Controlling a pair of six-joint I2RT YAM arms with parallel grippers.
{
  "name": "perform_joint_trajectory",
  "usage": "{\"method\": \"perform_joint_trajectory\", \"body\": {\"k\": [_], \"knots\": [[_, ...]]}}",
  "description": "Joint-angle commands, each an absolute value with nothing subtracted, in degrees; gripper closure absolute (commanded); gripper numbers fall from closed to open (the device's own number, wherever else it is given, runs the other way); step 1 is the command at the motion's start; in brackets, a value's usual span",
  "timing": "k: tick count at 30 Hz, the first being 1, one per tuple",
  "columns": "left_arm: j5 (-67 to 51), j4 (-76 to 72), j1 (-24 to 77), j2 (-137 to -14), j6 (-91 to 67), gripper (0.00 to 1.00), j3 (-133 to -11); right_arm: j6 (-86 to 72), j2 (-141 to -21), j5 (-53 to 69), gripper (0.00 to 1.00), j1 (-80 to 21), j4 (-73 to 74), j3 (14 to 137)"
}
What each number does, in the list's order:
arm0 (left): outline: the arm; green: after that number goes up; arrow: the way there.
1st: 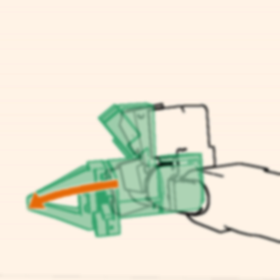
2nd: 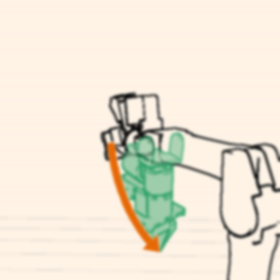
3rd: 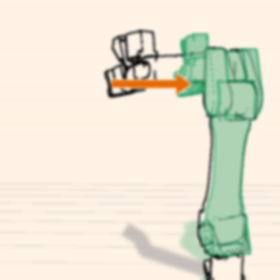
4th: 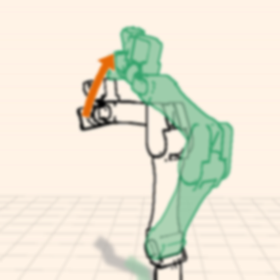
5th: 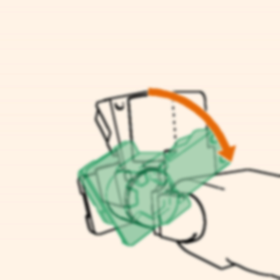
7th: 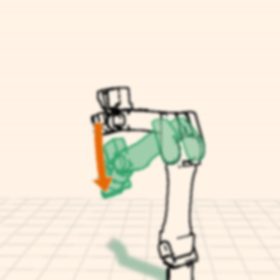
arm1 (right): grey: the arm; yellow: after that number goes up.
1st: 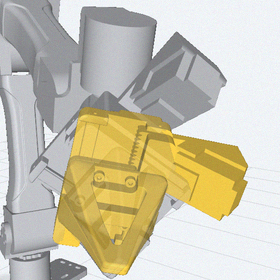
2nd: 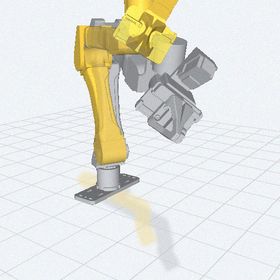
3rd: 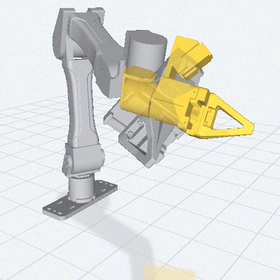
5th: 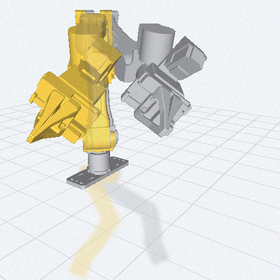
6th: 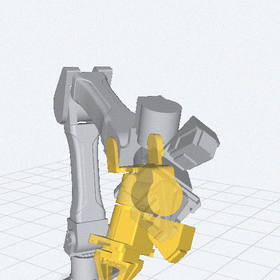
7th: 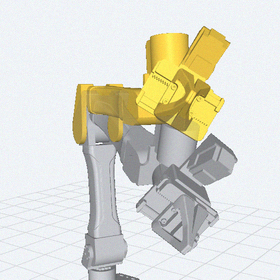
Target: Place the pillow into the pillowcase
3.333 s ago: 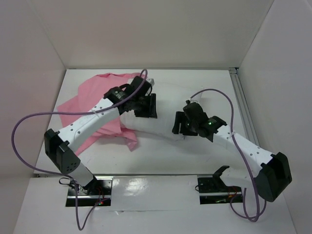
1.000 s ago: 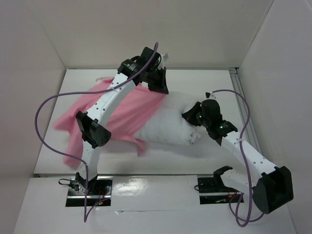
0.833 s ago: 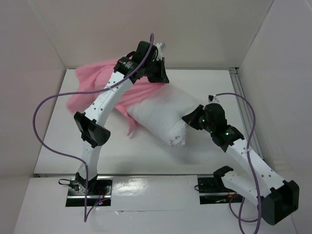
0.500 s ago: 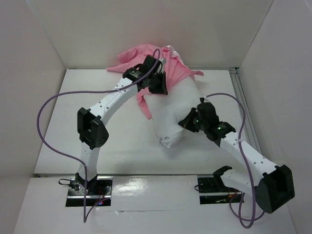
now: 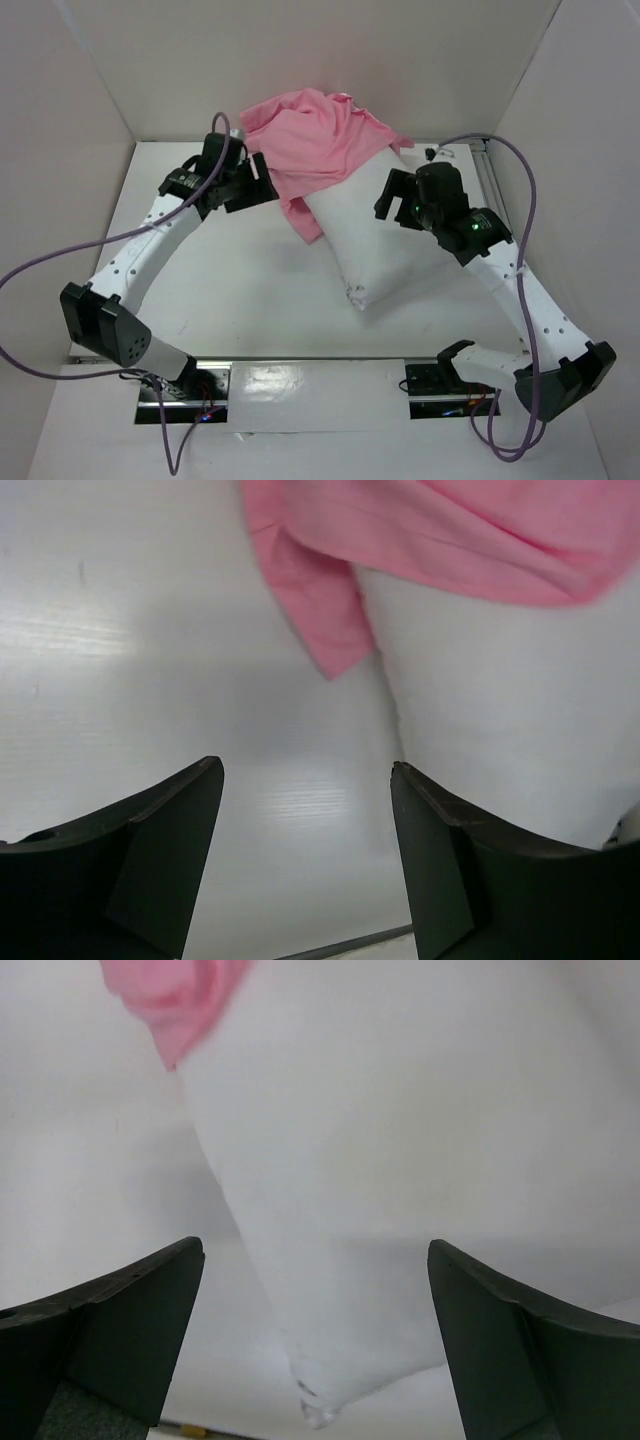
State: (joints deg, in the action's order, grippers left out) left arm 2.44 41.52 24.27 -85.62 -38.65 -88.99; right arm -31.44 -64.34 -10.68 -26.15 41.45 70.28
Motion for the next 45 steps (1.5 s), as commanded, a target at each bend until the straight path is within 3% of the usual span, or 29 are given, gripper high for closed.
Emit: {"method": "perform_joint_trajectory", "body": {"k": [1, 9, 13, 17, 18, 20, 21, 22, 31, 37, 45], "knots": [[-7.1, 33.2, 18.7, -87.2, -42.0, 0.19, -78.6, -25.9, -68.3, -18.8, 0.0, -28.0, 45.8, 77.9], [-20.5, 20.6, 17.4, -97.6, -46.3, 0.15, -72.3, -21.4, -82.0, -25.2, 0.0, -42.5, 49.4, 90.7], [-21.2, 18.8, 17.4, -98.9, -47.7, 0.15, -71.1, -20.2, -94.2, -37.9, 0.0, -50.2, 50.9, 93.3], [-20.0, 17.7, 16.9, -98.9, -49.5, 0.15, -68.1, -20.1, -106.6, -43.6, 0.02, -48.8, 48.8, 94.7], [-20.0, 16.9, 16.9, -98.9, -49.5, 0.15, -68.1, -20.1, -107.7, -42.3, 0.15, -48.2, 48.8, 94.7], [-20.5, 15.7, 16.9, -99.5, -50.0, 0.15, -67.0, -17.9, -108.4, -38.8, 0.52, -46.2, 45.6, 94.7], [-21.1, 15.7, 16.9, -99.5, -50.0, 0.15, -66.2, -17.8, -108.9, -35.7, 0.94, -46.1, 45.1, 95.2], [-21.1, 15.2, 16.9, -100.1, -50.0, 0.15, -65.6, -16.8, -108.0, -34.1, 1.0, -45.4, 44.2, 96.0], [-23.7, 10.7, 17.4, -103.2, -50.5, 0.12, -65.0, -11.9, -93.3, -13.1, 1.0, -42.4, 40.2, 96.0], [-22.5, 8.8, 17.9, -106.6, -50.5, 0.11, -67.8, -11.9, -91.1, -10.4, 1.0, -41.3, 42.5, 95.4], [-6.8, 15.4, 17.9, -101.5, -47.1, 0.11, -67.8, -11.9, -90.0, -9.1, 1.0, -40.2, 43.1, 94.8]]}}
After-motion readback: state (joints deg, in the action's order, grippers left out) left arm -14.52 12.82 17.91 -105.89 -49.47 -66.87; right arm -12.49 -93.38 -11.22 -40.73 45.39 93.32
